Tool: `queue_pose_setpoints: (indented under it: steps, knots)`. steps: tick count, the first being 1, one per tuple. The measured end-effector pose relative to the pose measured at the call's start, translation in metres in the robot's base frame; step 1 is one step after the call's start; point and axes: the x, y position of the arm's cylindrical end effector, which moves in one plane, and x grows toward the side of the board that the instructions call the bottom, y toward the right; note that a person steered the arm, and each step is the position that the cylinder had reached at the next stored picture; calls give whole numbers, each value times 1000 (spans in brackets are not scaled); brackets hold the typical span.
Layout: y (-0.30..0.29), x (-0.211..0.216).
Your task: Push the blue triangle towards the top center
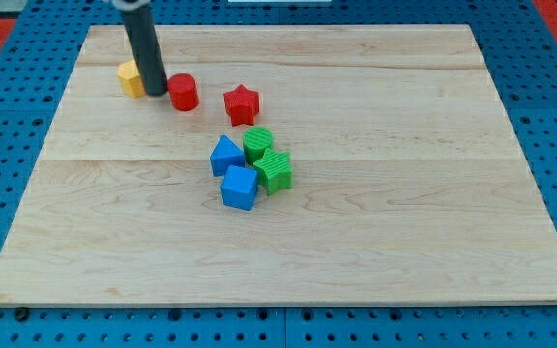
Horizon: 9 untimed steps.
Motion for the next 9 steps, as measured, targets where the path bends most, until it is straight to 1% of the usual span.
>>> queue_pose_setpoints:
  steps: [1, 2, 3, 4, 5, 9]
  knots:
    - [11, 29]
    - [19, 95]
    - [64, 132]
    - [87, 134]
    - [99, 117]
    - [89, 37]
